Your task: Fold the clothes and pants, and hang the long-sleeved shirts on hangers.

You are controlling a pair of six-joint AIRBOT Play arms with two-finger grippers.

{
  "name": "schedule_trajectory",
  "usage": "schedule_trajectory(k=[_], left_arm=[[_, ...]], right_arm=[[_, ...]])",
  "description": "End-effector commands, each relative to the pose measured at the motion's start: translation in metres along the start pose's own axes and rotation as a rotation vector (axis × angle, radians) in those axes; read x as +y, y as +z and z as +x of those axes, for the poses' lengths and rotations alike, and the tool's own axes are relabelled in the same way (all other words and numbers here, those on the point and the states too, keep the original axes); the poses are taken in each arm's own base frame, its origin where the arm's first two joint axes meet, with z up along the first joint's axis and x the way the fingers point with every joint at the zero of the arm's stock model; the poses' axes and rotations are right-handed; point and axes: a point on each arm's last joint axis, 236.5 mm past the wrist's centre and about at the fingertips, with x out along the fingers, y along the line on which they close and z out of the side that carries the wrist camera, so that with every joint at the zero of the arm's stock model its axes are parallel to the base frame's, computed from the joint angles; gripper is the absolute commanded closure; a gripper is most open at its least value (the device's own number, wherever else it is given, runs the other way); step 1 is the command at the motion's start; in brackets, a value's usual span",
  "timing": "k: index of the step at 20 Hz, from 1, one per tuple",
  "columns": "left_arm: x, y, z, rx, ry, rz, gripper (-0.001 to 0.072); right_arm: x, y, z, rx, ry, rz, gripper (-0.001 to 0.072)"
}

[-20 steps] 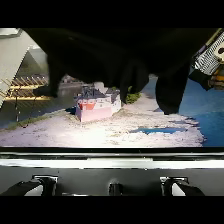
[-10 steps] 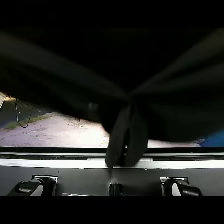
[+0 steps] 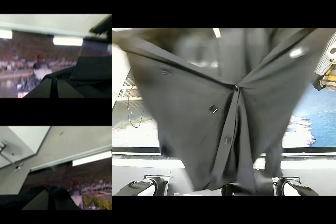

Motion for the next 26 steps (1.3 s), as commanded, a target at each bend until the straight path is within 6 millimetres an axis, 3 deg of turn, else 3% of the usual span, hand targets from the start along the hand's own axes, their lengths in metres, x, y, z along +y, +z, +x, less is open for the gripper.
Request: schedule_trajectory(k=[1,4,6,9,10,11,12,13,15,18,20,22,23,26], left_arm=[[0.014,-0.065,0.136,0.206,-0.013,0.023,0.0685],[0.033,-0.110,0.233,0.251,0.005,-0.010,0.0685],[0.049,-0.141,0.274,0.287,0.028,-0.084,0.0686],[0.052,-0.207,0.303,0.458,0.005,-0.180,0.0681],[0.049,-0.224,0.305,0.515,-0.007,-0.209,0.0650],[0.045,-0.236,0.304,0.559,-0.022,-0.235,0.0472],[0.044,-0.240,0.302,0.580,-0.027,-0.247,0.0234],[0.047,-0.237,0.295,0.592,-0.025,-0.249,0.0075],[0.063,-0.216,0.271,0.601,-0.009,-0.262,0.0058],[0.103,-0.179,0.215,0.596,0.030,-0.260,0.0025],[0.128,-0.175,0.176,0.606,0.072,-0.291,0.0025],[0.140,-0.198,0.143,0.636,0.107,-0.339,0.0026],[0.139,-0.222,0.128,0.665,0.115,-0.367,0.0026],[0.107,-0.299,0.096,0.756,0.045,-0.485,0.0026]], right_arm=[[-0.071,-0.081,0.123,0.291,0.028,0.120,0.0679],[-0.129,-0.168,0.207,0.453,-0.074,0.069,0.0679],[-0.159,-0.208,0.240,0.497,-0.141,0.032,0.0679],[-0.185,-0.255,0.263,0.574,-0.175,0.063,0.0672],[-0.191,-0.266,0.264,0.604,-0.184,0.087,0.0619],[-0.194,-0.275,0.261,0.639,-0.192,0.106,0.0539],[-0.196,-0.276,0.255,0.663,-0.196,0.105,0.0446],[-0.197,-0.272,0.243,0.690,-0.198,0.102,0.0339],[-0.205,-0.248,0.204,0.734,-0.217,0.064,0.0222],[-0.240,-0.202,0.117,0.786,-0.347,0.010,0.0206],[-0.250,-0.191,0.075,0.756,-0.367,0.113,0.0206],[-0.253,-0.221,0.042,0.776,-0.381,0.222,0.0206],[-0.251,-0.245,0.029,0.799,-0.387,0.261,0.0206],[-0.239,-0.331,-0.001,0.866,-0.380,0.379,0.0207]])
